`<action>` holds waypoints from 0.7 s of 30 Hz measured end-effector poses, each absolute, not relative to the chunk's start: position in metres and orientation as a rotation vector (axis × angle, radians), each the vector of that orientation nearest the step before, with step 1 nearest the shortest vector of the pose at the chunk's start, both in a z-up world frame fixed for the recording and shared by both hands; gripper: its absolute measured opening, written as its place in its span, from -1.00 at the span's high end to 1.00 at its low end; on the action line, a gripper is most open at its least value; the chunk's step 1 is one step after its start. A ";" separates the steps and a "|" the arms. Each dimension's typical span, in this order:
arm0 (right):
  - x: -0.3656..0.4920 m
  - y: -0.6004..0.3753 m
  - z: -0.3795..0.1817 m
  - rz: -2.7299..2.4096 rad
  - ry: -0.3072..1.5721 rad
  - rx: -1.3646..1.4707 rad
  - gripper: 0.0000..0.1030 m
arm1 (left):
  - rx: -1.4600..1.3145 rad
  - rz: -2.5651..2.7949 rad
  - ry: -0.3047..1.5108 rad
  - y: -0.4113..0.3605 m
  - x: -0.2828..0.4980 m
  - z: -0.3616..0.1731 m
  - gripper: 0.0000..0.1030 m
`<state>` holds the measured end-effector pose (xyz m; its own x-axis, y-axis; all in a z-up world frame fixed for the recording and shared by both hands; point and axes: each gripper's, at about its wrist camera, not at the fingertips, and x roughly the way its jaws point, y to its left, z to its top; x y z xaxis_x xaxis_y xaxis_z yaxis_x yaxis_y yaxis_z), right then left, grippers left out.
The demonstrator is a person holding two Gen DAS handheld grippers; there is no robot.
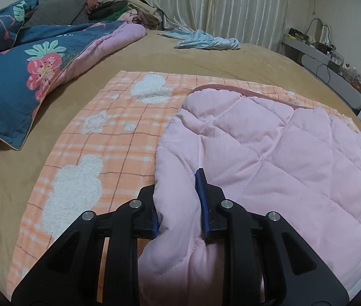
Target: Fold large clothes
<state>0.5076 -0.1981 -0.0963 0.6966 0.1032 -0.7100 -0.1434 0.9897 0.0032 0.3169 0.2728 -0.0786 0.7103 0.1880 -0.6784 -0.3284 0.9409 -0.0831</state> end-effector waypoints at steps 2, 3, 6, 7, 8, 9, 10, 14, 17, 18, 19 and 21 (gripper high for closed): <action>0.505 -0.202 -0.092 0.125 0.799 -0.037 0.17 | -0.194 0.293 0.739 0.272 0.316 -0.078 0.63; 0.504 -0.204 -0.090 0.116 0.800 -0.031 -0.08 | -0.191 0.296 0.744 0.272 0.316 -0.077 0.62; 0.484 -0.216 -0.072 0.118 0.762 0.022 -0.61 | -0.191 0.310 0.760 0.273 0.309 -0.071 0.41; 0.476 -0.219 -0.067 0.123 0.747 0.032 -0.79 | -0.191 0.314 0.761 0.273 0.306 -0.067 0.20; 0.466 -0.221 -0.059 0.138 0.723 0.047 -0.84 | -0.195 0.318 0.762 0.273 0.301 -0.062 0.02; 0.454 -0.223 -0.051 0.162 0.702 0.060 -0.89 | -0.199 0.315 0.758 0.272 0.297 -0.059 -0.05; 0.446 -0.225 -0.045 0.180 0.688 0.070 -0.92 | -0.205 0.308 0.751 0.270 0.293 -0.054 -0.17; 0.407 -0.230 -0.024 0.236 0.652 0.092 -0.92 | -0.215 0.299 0.723 0.262 0.270 -0.034 -0.61; 0.377 -0.232 -0.014 0.263 0.632 0.089 -0.92 | -0.213 0.299 0.700 0.252 0.252 -0.021 -0.78; 0.368 -0.233 -0.012 0.273 0.629 0.085 -0.92 | -0.209 0.299 0.693 0.248 0.247 -0.017 -0.80; 0.361 -0.233 -0.011 0.277 0.626 0.081 -0.92 | -0.206 0.297 0.684 0.243 0.239 -0.014 -0.82; 0.344 -0.233 -0.009 0.291 0.623 0.062 -0.92 | -0.208 0.293 0.678 0.237 0.228 -0.011 -0.82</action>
<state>0.3442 -0.2331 -0.0091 0.7732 0.2867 -0.5656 -0.2496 0.9576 0.1442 0.2280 0.2370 -0.0110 0.7405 0.1985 -0.6421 -0.3324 0.9385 -0.0933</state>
